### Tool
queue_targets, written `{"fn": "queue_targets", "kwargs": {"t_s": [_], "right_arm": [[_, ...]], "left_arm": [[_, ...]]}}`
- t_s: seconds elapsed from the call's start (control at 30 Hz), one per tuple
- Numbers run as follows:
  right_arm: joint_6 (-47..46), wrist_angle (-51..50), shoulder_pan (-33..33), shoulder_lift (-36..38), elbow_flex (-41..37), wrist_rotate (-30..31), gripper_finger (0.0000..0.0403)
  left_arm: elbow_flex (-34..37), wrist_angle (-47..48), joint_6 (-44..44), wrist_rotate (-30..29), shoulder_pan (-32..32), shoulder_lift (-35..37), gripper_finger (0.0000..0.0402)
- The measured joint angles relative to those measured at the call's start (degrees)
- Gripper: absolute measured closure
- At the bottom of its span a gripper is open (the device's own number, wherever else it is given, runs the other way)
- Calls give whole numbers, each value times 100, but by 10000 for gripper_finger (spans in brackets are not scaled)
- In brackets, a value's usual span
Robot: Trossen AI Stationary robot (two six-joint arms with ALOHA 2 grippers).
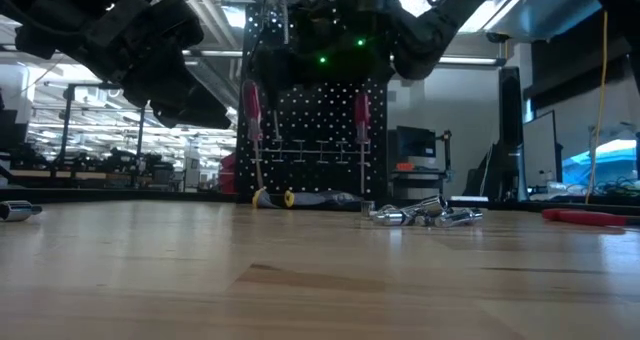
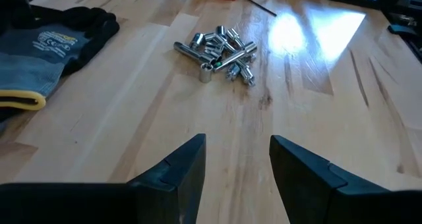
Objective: Hang tools onto peg board
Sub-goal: Hang the black screwdriver on the pegboard
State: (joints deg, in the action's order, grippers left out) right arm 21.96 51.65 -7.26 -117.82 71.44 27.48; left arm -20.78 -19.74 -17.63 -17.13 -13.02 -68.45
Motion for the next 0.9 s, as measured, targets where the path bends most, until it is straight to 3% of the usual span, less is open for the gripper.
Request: {"fn": "queue_targets", "kwargs": {"t_s": [0.9], "right_arm": [[-41, -131, 186, 34, 7, 49, 277]], "left_arm": [[0, 33, -52, 0, -11, 96, 244]]}}
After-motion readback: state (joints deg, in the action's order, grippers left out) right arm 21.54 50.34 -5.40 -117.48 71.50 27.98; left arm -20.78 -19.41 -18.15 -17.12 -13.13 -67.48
